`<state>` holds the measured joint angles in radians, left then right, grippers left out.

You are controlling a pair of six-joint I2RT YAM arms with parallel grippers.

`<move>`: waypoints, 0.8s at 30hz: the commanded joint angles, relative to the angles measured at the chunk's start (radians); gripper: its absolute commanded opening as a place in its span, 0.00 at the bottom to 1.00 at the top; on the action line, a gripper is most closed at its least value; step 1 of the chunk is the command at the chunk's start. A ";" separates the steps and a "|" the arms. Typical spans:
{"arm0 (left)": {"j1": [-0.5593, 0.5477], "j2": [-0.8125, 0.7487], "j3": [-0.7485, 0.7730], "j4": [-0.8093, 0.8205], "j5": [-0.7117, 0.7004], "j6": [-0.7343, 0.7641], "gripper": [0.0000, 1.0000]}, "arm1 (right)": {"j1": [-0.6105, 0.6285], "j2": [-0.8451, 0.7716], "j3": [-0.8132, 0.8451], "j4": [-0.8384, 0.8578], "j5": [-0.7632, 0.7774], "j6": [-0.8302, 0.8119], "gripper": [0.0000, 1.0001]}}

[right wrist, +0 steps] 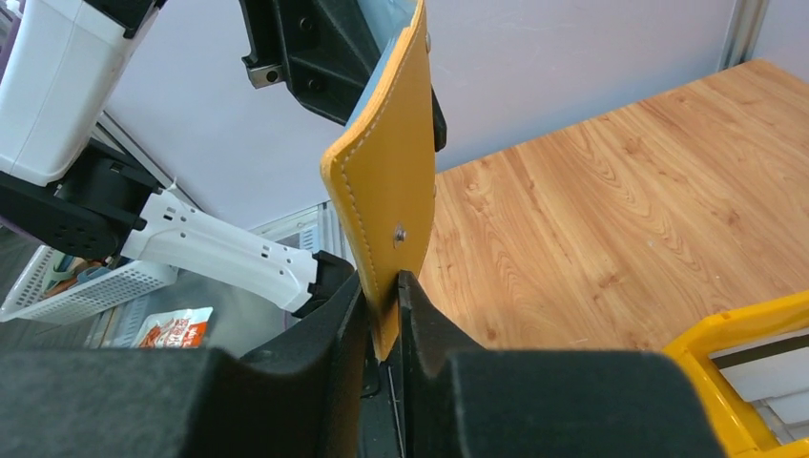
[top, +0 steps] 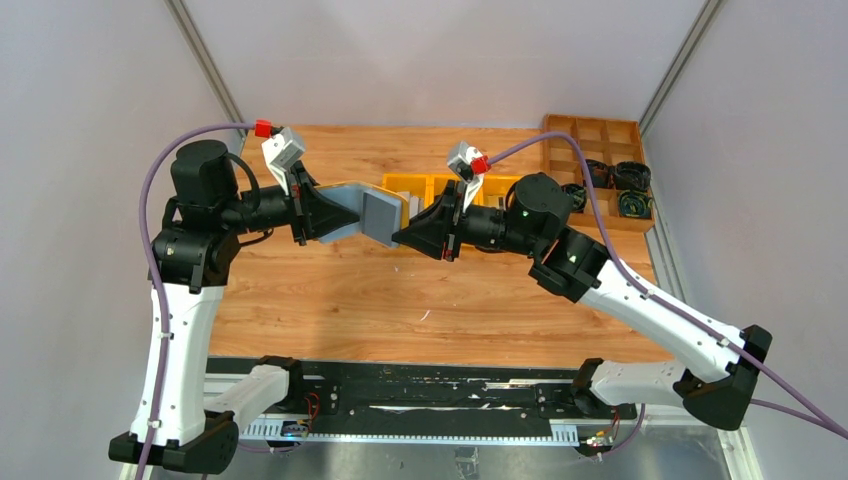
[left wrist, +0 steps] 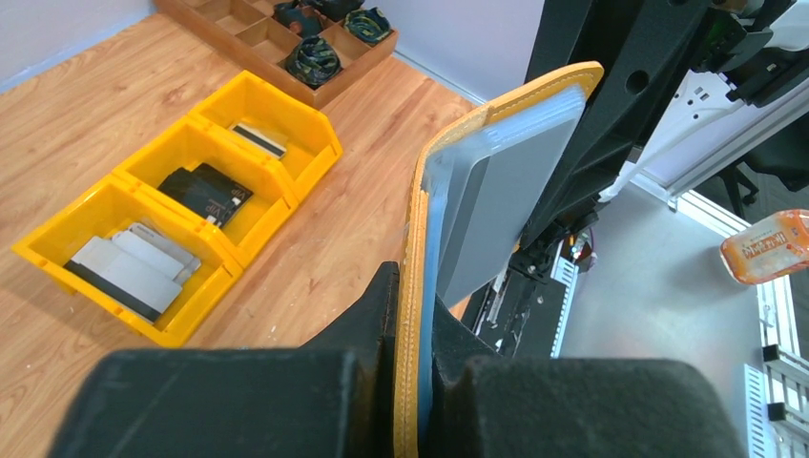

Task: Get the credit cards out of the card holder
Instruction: Remove the credit card from the card holder.

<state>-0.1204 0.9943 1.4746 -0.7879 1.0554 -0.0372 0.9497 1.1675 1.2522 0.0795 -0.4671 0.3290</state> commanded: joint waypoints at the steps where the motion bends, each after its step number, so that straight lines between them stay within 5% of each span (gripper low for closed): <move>1: -0.004 -0.009 0.025 0.013 0.025 -0.009 0.00 | 0.015 -0.032 -0.023 0.053 -0.063 0.002 0.23; 10: -0.004 -0.003 0.033 0.014 0.028 -0.015 0.00 | 0.015 -0.022 -0.018 0.050 -0.090 0.006 0.29; 17: -0.004 -0.007 0.032 0.014 0.031 -0.017 0.00 | 0.015 -0.024 -0.020 0.060 -0.108 0.005 0.14; 24: -0.004 -0.006 0.038 0.015 0.034 -0.024 0.00 | 0.015 -0.023 -0.019 0.050 -0.073 0.005 0.10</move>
<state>-0.1204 0.9947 1.4807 -0.7879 1.0653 -0.0441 0.9497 1.1580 1.2400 0.1112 -0.5499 0.3370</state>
